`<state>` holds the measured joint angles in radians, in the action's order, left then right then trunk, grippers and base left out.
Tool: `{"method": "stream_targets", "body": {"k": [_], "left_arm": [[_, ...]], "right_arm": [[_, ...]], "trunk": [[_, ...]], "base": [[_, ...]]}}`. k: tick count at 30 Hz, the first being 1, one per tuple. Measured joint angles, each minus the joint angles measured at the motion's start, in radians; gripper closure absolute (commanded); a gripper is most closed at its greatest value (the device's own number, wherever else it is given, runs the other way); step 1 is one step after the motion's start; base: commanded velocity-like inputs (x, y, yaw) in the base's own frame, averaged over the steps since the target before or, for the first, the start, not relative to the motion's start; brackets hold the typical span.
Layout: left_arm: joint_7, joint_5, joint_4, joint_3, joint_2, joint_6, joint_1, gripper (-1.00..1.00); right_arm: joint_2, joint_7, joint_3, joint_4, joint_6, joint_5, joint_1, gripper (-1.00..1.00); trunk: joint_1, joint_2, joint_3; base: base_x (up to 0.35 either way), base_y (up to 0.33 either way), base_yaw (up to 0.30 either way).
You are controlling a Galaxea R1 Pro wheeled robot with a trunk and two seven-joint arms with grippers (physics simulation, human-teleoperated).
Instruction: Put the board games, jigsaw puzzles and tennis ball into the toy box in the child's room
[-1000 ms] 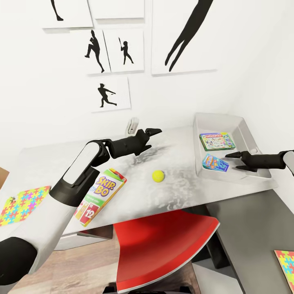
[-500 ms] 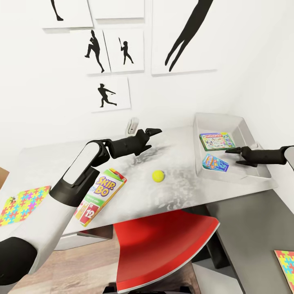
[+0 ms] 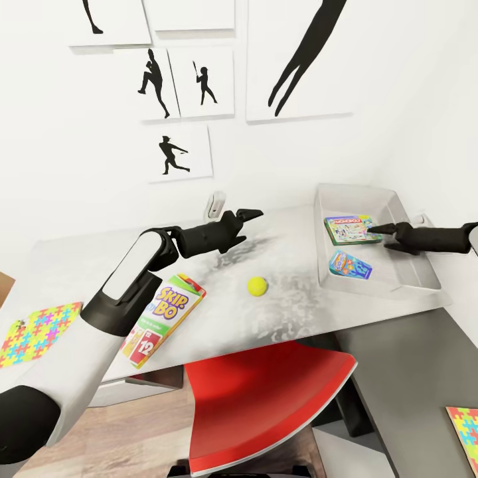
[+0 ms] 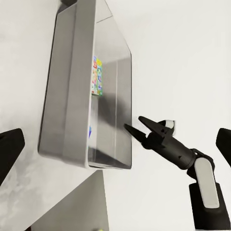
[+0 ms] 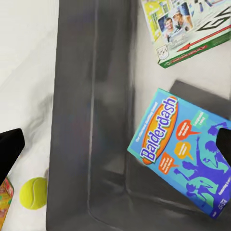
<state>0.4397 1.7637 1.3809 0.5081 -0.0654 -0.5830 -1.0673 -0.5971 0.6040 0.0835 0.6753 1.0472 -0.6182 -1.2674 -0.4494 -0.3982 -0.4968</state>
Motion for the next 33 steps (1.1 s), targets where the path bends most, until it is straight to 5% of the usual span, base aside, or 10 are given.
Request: {"method": "stream_targets", "body": {"k": [6,12,20,33], "left_arm": [[-0.005,-0.005,0.0,0.0,-0.001,0.0,0.004,-1.0],[-0.01,-0.009,0.0,0.004,-0.001,0.0,0.009,-1.0],[-0.012,-0.012,0.0,0.009,0.0,0.001,0.013,-1.0],[-0.014,-0.013,0.0,0.01,-0.001,0.002,0.017,-1.0]], "right_arm": [[-0.007,0.003,-0.064,0.114,-0.002,0.003,0.023,-1.0],[-0.053,0.003,-0.135,0.292,-0.004,0.0,0.138,-1.0],[-0.074,0.003,-0.211,0.433,-0.004,-0.003,0.223,-1.0],[-0.082,0.004,-0.25,0.524,-0.004,-0.003,0.288,-1.0]], "trunk": [[0.0,0.0,0.0],[0.0,0.0,0.0],[0.0,0.0,0.0],[0.0,0.0,0.0]], "base": [[0.0,0.0,0.0],[0.0,0.0,0.0],[-0.019,0.0,0.0],[-0.114,0.0,0.006]]}}
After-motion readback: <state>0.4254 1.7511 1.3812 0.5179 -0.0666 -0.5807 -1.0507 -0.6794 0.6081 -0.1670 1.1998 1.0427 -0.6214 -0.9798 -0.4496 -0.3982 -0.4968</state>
